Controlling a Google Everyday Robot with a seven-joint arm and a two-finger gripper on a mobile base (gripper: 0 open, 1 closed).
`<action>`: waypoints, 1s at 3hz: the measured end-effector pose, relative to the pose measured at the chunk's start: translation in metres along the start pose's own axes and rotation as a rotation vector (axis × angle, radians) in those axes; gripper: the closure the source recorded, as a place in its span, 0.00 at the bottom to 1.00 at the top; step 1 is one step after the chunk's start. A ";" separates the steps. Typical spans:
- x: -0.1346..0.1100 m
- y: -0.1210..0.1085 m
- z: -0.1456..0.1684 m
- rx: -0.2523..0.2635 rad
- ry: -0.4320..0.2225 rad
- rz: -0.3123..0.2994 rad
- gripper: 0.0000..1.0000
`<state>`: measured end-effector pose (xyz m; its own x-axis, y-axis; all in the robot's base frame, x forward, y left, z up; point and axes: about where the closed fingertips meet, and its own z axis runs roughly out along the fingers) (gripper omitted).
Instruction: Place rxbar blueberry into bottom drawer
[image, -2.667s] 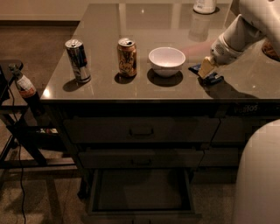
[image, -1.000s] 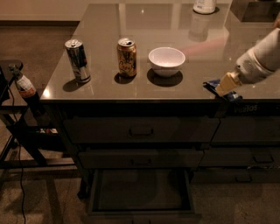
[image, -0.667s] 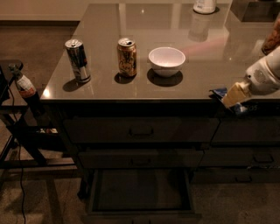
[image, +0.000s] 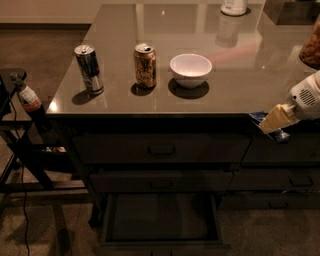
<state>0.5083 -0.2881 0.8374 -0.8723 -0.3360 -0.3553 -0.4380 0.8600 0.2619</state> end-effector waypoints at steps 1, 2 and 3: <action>0.007 0.002 0.001 0.012 0.014 -0.006 1.00; 0.036 0.017 0.017 -0.019 0.054 0.014 1.00; 0.077 0.041 0.056 -0.080 0.143 0.034 1.00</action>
Offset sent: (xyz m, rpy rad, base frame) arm -0.0809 0.0198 -0.0618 0.0123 0.1595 0.0141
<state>0.4349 -0.2570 0.7705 -0.9066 -0.3629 -0.2154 -0.4182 0.8406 0.3443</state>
